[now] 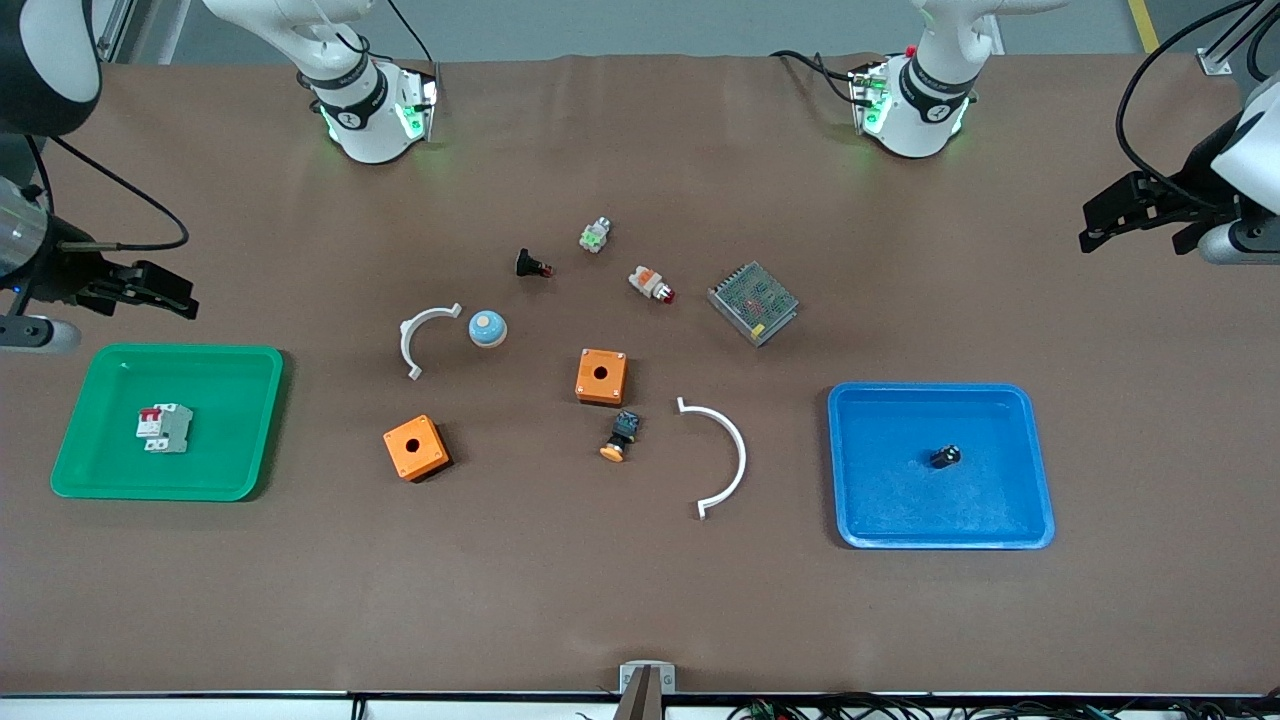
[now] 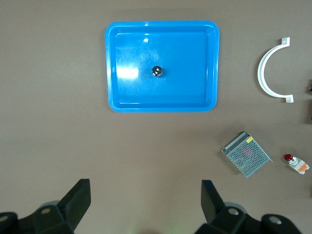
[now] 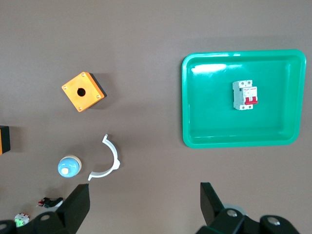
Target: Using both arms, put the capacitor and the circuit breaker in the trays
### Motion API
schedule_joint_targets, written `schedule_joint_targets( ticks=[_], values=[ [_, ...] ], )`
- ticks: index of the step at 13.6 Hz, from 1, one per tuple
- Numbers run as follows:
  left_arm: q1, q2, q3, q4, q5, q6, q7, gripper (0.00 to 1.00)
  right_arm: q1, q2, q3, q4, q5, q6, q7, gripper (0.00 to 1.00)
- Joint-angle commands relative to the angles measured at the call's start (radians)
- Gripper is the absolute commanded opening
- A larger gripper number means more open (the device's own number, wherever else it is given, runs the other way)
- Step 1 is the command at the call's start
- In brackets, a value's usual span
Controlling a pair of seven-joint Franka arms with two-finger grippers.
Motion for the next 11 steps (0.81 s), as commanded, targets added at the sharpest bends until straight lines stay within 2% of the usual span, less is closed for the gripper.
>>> schedule_joint_targets(
  ticks=[1, 11],
  values=[
    [0.0, -0.004, 0.0, -0.006, -0.011, 0.007, -0.007, 1.0, -0.003, 0.005, -0.004, 0.032, 0.018, -0.007, 0.005, 1.0],
    [-0.007, 0.006, 0.0, 0.03, -0.007, 0.015, 0.003, 1.0, -0.007, 0.005, -0.01, 0.066, 0.015, -0.018, 0.001, 1.0]
  ],
)
